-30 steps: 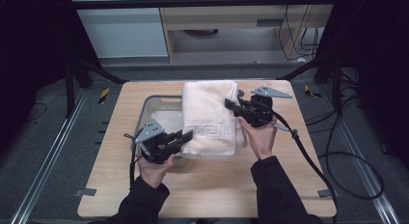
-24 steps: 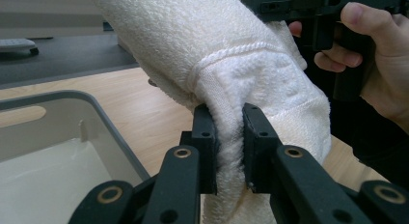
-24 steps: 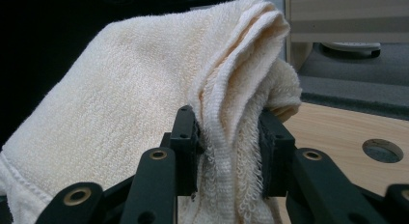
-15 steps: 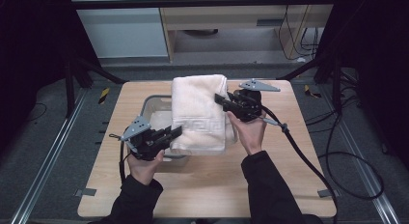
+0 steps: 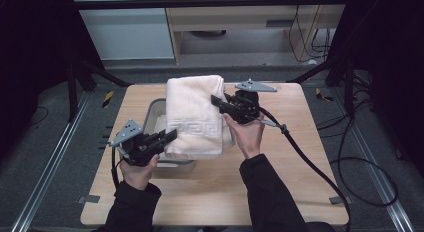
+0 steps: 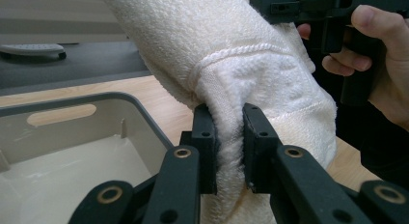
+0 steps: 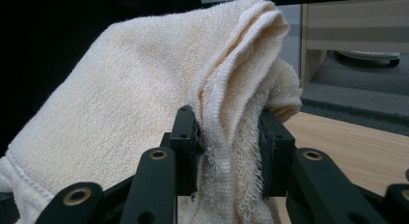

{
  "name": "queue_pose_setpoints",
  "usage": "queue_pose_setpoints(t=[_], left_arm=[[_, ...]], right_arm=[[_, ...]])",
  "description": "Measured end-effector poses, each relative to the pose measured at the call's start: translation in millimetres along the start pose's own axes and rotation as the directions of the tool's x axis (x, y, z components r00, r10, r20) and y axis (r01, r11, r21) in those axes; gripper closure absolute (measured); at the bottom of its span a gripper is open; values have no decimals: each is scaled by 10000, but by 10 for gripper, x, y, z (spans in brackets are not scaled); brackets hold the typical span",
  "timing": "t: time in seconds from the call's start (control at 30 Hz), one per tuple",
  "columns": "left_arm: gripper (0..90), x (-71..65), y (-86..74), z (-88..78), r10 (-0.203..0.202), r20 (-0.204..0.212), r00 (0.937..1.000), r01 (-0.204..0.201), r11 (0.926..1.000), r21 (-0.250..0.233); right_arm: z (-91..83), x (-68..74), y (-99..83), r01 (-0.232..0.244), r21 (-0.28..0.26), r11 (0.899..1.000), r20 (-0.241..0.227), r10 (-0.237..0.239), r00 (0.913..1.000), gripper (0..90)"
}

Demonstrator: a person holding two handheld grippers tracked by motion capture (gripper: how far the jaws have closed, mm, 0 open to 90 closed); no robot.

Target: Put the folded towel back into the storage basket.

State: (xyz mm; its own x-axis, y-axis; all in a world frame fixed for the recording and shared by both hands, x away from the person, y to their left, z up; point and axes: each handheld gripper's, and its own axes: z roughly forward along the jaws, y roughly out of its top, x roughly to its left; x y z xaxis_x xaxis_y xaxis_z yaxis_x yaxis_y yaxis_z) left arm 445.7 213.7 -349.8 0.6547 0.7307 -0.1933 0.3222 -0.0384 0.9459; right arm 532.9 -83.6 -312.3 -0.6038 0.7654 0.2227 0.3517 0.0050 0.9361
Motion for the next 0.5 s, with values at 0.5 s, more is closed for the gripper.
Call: queue_pose_setpoints(t=[0.5], left_arm=[[774,163,-23,-129,-238,-475,9986,236,9997,-59]], right_arm=[[223,168,17,197,55,9998,40,-197,9998,658]])
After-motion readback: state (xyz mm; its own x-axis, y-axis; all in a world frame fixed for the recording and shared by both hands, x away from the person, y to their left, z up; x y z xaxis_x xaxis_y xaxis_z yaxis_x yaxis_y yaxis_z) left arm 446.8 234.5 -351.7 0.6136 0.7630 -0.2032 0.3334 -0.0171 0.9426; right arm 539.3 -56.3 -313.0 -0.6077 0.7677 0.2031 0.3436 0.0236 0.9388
